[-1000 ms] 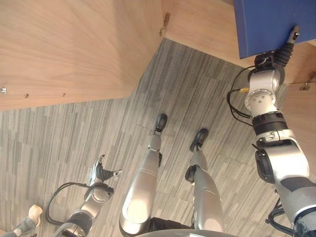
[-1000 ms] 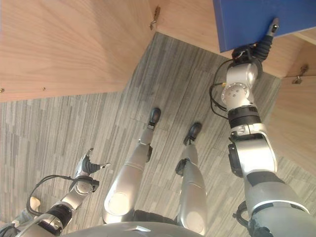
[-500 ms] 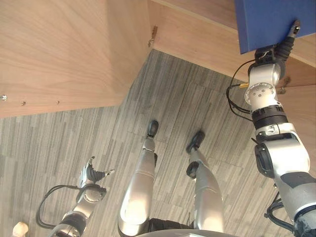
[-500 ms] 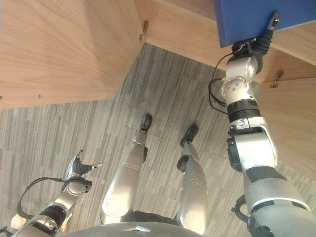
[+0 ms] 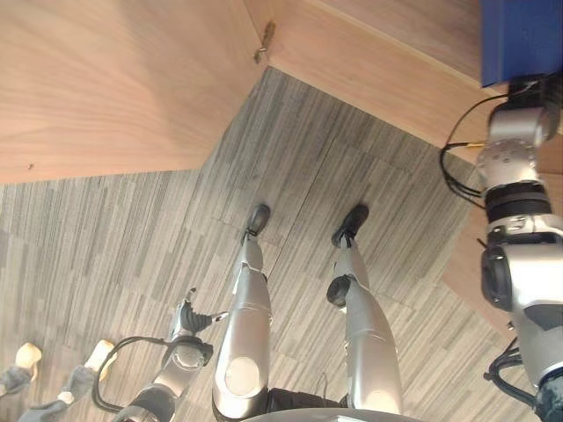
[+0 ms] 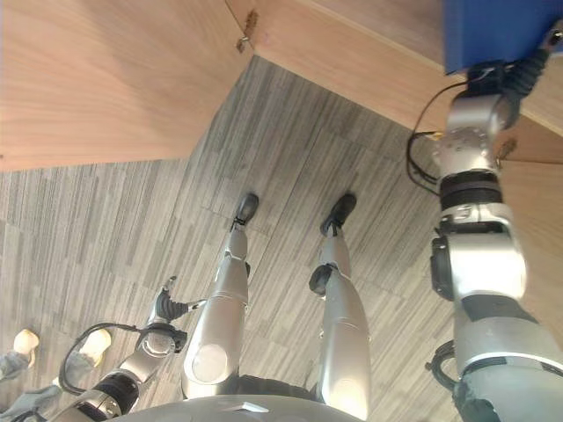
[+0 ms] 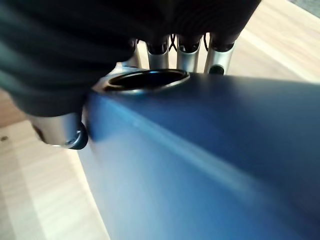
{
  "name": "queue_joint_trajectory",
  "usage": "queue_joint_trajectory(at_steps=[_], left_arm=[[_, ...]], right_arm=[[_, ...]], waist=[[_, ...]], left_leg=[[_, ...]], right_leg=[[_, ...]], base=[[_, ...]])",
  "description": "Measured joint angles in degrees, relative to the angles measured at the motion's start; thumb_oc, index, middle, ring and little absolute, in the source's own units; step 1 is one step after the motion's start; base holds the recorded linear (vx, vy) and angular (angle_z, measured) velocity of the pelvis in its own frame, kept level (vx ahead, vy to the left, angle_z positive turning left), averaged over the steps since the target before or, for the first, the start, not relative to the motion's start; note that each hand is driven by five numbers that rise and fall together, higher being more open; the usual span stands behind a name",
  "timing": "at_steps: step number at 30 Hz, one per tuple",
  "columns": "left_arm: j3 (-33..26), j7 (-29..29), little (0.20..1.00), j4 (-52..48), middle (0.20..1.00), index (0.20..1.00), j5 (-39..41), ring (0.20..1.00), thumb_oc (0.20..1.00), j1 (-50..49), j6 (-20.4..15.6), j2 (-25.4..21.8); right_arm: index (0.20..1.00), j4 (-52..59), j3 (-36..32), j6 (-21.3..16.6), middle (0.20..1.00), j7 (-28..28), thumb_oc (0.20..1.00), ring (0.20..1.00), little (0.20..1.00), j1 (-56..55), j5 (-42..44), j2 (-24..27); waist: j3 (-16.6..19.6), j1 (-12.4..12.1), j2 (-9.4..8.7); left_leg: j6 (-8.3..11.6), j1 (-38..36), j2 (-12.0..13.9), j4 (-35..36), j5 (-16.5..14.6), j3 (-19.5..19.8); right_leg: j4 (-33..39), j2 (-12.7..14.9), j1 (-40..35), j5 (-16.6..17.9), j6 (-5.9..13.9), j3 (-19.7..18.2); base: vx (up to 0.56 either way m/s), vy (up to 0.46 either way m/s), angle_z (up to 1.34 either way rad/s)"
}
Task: Put the empty folder in the office cabinet
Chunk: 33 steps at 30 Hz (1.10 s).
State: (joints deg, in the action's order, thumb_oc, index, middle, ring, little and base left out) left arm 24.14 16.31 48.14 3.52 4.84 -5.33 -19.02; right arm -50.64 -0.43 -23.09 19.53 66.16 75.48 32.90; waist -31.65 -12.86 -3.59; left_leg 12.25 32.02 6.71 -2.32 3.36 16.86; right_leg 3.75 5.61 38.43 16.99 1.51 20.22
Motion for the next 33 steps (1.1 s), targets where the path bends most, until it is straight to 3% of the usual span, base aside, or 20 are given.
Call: queue_joint_trajectory(at_steps=[3, 7, 15, 22, 30, 31, 32, 33], left_arm=[[-0.83, 0.01, 1.0, -0.01, 1.0, 1.0, -0.02, 1.0, 1.0, -0.1, -0.12, -0.68], [-1.65, 0.47, 1.0, 0.05, 1.0, 1.0, 0.0, 1.0, 1.0, -0.12, -0.23, -1.53], [-0.62, 2.87, 1.0, -1.08, 1.0, 1.0, -0.42, 1.0, 1.0, -0.16, -1.35, -1.47], [0.59, 3.38, 1.0, -1.26, 1.0, 1.0, -0.42, 1.0, 1.0, -0.28, -2.08, -0.57], [0.6, 3.59, 1.0, -1.23, 1.0, 1.0, -0.42, 1.0, 1.0, -0.31, -2.47, -0.51], [3.04, 4.92, 1.0, 4.24, 1.0, 1.0, -0.06, 1.0, 1.0, 4.13, -1.25, 0.65], [4.68, 4.94, 1.0, 9.77, 1.0, 1.0, 0.62, 1.0, 1.0, 8.79, 0.85, 1.83], [6.26, 4.96, 1.0, 13.79, 1.0, 1.0, 0.57, 1.0, 1.0, 12.87, 1.21, 2.04]], right_arm=[[0.2, -5.72, -0.26, -0.22, 0.2, 1.76, 0.2, 0.2, 0.2, 2.96, -0.06, 3.75], [0.2, -9.89, -0.52, -0.19, 0.2, 3.31, 0.2, 0.2, 0.2, 7.51, -0.18, 4.5], [0.2, -22.49, -2.0, 1.17, 0.2, 10.26, 0.2, 0.2, 0.2, 21.68, -0.1, 7.95], [0.2, -27.91, 5.81, 5.7, 0.2, 12.62, 0.2, 0.2, 0.2, 32.04, -2.9, 15.02], [0.2, -29.03, 7.66, 7.55, 0.2, 13.92, 0.2, 0.2, 0.2, 34.29, -4.6, 16.91], [0.2, -28.94, 11.11, 7.39, 0.2, 14.58, 0.2, 0.2, 0.2, 34.93, -4.68, 16.5], [0.379, -28.91, 13.35, 7.28, 0.379, 14.78, 0.379, 0.379, 0.379, 35.29, -4.68, 15.15], [1.0, -28.25, 12.32, 7.32, 1.0, 14.71, 1.0, 1.0, 1.0, 35.69, -5.16, 12.79]], waist=[[-0.01, -0.02, 0.27], [-0.06, -0.53, 0.79], [0.43, -2.71, 5.9], [0.79, -3.51, 6.58], [0.79, -4.11, 6.59], [1.03, -2.8, 7.03], [1.11, -2.26, 7.16], [1.27, -1.22, 7.21]], left_leg=[[-0.4, -1.7, -0.36, 3.59, 1.59, -0.84], [-0.52, -1.09, -1.03, 4.14, 1.98, -0.62], [-0.78, 1.87, -2.09, 5.08, 3.45, 0.75], [-0.46, 5.69, -2.17, 5.23, 4.58, 1.75], [-0.33, 8.41, -2.13, 5.23, 5.16, 1.87], [-0.22, 8.94, -2.14, 5.17, 5.21, 1.97], [-0.21, 8.85, -2.14, 5.16, 5.21, 1.96], [-0.25, 9.06, -2.16, 5.24, 5.29, 1.91]], right_leg=[[0.93, 0.67, -0.32, 0.91, -0.56, -0.59], [0.93, 1.31, 0.37, 0.94, -0.59, -0.69], [0.93, 2.53, 2.9, 1.27, -0.18, -0.22], [0.91, 2.74, 6.3, 1.26, -0.09, 0.63], [0.44, 2.77, 9.23, 1.42, 0.05, 0.73], [0.34, 2.48, 9.58, 1.45, 0.07, 0.63], [0.19, 2.5, 9.56, 1.45, 0.08, 0.58], [0.11, 2.91, 9.83, 1.51, 0.11, 0.51]], base=[[0.01, 0.006, 0.01], [0.01, 0.011, 0.07], [0.04, -0.035, 0.08], [0.02, -0.027, 0.06], [0.01, 0.018, 0.01], [0.03, 0.02, 0.05], [0.05, 0.016, 0.06], [0.05, -0.016, 0.0]])
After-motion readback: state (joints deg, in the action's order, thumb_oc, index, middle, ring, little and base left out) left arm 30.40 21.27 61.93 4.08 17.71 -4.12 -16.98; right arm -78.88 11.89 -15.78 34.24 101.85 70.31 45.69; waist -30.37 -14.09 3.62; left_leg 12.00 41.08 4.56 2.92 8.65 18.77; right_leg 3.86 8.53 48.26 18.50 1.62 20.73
